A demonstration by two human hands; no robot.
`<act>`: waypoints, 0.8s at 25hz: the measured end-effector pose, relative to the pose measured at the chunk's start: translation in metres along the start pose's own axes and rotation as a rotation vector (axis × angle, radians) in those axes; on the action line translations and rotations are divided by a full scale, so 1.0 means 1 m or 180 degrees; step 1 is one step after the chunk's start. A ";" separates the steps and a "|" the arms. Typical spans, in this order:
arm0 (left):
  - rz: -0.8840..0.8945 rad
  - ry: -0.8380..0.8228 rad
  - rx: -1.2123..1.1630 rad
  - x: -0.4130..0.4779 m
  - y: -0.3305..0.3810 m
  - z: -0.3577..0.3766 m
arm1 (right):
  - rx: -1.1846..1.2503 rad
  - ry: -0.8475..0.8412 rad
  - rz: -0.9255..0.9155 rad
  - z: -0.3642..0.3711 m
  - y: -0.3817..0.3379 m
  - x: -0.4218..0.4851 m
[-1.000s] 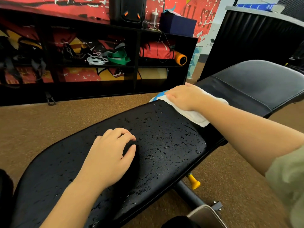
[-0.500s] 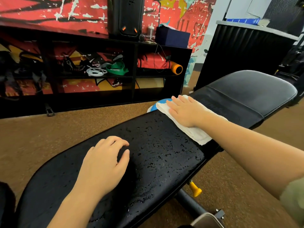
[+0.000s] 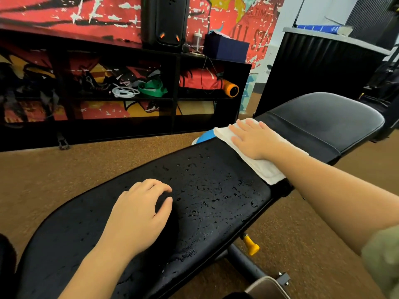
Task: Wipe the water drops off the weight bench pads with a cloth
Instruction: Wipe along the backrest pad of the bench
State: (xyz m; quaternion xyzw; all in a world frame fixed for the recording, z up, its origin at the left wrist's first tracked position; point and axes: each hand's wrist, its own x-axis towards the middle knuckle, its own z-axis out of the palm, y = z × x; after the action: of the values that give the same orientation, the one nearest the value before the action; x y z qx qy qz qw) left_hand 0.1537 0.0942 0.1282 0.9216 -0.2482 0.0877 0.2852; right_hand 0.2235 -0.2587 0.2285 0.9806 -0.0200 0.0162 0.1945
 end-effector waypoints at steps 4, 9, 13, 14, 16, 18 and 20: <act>-0.0053 -0.0011 -0.0056 -0.001 -0.001 0.001 | 0.0205 -0.0101 -0.0441 0.005 -0.007 -0.041; -0.0135 -0.0085 -0.0455 -0.004 0.006 -0.001 | 0.0632 -0.0215 -0.0110 0.006 0.051 -0.058; -0.0122 -0.0102 -0.0423 -0.004 0.012 -0.001 | 0.0387 -0.0068 0.0185 0.004 0.024 -0.064; -0.0113 -0.0098 -0.0410 -0.005 0.013 -0.002 | 0.0410 0.0038 0.0001 0.010 0.013 -0.080; -0.0084 -0.0079 -0.0383 -0.004 0.016 -0.001 | 0.0463 0.0285 -0.0298 0.021 0.009 -0.113; -0.0071 -0.0097 -0.0360 -0.003 0.016 0.001 | 0.0669 0.0579 0.0005 0.029 0.028 -0.126; -0.0059 -0.0113 -0.0294 -0.004 0.015 0.004 | 0.0914 0.1083 0.0774 0.039 0.023 -0.133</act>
State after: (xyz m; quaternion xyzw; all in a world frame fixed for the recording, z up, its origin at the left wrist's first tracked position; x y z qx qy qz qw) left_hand 0.1429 0.0827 0.1314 0.9111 -0.2484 0.0571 0.3239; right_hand 0.0906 -0.2906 0.1957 0.9717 -0.1023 0.2068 0.0505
